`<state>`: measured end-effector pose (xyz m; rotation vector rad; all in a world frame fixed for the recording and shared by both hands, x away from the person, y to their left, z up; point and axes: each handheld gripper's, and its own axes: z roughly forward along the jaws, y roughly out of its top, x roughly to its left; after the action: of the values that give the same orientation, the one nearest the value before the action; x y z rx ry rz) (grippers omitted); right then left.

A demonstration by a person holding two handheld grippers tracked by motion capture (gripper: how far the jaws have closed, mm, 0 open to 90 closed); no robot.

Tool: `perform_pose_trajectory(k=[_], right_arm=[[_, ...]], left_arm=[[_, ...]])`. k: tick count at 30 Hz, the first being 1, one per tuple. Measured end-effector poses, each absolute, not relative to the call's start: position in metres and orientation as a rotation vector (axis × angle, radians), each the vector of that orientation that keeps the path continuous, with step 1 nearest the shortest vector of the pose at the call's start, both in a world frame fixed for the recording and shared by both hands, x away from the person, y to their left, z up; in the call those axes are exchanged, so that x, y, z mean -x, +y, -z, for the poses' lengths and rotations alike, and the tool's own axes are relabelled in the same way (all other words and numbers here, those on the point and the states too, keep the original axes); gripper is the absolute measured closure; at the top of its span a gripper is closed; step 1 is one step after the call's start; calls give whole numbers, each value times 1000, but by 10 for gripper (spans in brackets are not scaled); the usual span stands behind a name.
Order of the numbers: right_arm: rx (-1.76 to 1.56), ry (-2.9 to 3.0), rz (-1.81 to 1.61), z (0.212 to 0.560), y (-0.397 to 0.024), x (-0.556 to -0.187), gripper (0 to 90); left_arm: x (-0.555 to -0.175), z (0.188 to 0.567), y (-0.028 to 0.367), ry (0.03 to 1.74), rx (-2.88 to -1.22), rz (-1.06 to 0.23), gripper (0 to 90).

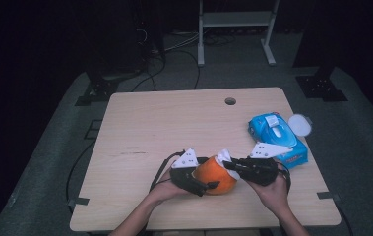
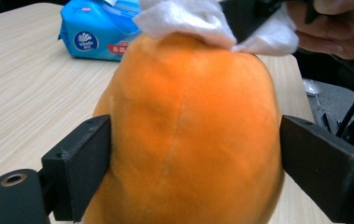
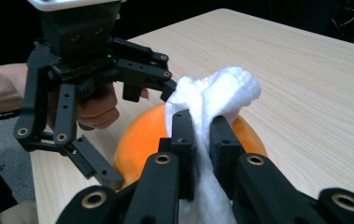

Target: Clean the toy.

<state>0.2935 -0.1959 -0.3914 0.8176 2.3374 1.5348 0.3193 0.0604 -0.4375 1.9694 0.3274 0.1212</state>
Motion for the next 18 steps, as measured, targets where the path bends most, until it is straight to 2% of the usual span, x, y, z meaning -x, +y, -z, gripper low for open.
perform_pose_trajectory(k=[6,15,17,18], right_arm=[[-854,2322,-1518,392,-205,-295,820],[-916,2307,-1510,395,-219,-298,819],[-915,2307,-1507,395,-219,-298,819],[-914,2307,-1506,395,-218,-297,819]], left_arm=[[-320,439,60,314,-1963,-130,112],[-328,452,57,358,-1964,-92,38],[-329,453,56,356,-1965,-86,38],[-328,453,56,348,-1969,-90,77]])
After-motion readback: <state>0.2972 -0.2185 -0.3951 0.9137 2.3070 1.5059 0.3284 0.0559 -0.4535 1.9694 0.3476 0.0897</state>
